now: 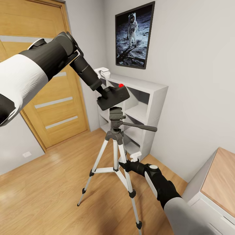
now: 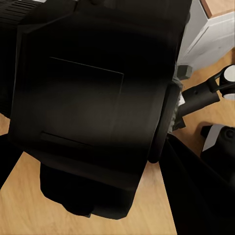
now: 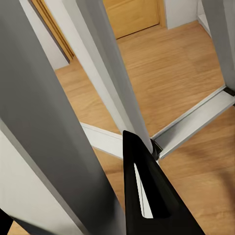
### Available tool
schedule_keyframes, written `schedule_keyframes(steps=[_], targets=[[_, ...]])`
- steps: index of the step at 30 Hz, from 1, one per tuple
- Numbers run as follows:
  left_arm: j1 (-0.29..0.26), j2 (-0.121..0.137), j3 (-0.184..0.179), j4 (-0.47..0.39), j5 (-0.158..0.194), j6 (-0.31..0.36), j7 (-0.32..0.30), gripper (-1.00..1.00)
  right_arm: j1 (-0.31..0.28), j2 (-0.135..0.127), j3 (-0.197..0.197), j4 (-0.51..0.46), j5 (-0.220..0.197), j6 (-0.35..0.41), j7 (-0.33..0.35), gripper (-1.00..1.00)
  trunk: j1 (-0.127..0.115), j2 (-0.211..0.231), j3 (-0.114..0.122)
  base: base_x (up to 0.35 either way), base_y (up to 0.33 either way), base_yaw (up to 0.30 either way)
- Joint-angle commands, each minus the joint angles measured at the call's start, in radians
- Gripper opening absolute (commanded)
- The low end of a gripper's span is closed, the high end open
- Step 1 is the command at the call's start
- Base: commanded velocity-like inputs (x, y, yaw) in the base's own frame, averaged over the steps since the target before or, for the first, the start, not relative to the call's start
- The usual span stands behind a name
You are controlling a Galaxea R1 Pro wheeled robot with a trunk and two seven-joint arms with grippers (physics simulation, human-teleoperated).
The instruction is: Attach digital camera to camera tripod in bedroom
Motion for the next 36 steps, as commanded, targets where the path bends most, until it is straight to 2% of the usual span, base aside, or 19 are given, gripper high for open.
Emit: schedule_keyframes(steps=[1,8,13,25,36], targets=[[-0.002,-0.001,-0.005,-0.001,-0.001,0.009,-0.007,-1.0,-0.001,0.0,0.0,0.007,0.07,0.008,-0.045,-1.0,0.001,-0.002,-0.002,0.0,0.0,0.0],[-0.002,-0.022,-0.005,0.001,-0.003,0.009,-0.007,-1.0,-0.001,0.0,0.0,0.006,0.07,0.009,-0.045,-1.0,0.001,-0.002,-0.002,0.0,0.0,0.0],[-0.002,-0.022,-0.011,0.002,-0.003,0.009,-0.007,-1.0,-0.001,0.0,0.0,0.006,0.07,0.008,-0.044,-1.0,0.001,-0.002,-0.002,0.0,0.0,0.0],[-0.002,-0.019,-0.073,0.002,-0.003,0.009,-0.007,-1.0,-0.001,0.0,0.0,0.008,0.07,0.007,-0.044,-1.0,0.001,-0.002,-0.002,0.0,0.0,0.0],[-0.002,-0.02,-0.08,0.001,-0.002,0.009,-0.007,-1.0,-0.001,0.0,0.0,0.008,0.07,0.007,-0.044,-1.0,0.001,-0.002,-0.002,0.0,0.0,0.0]])
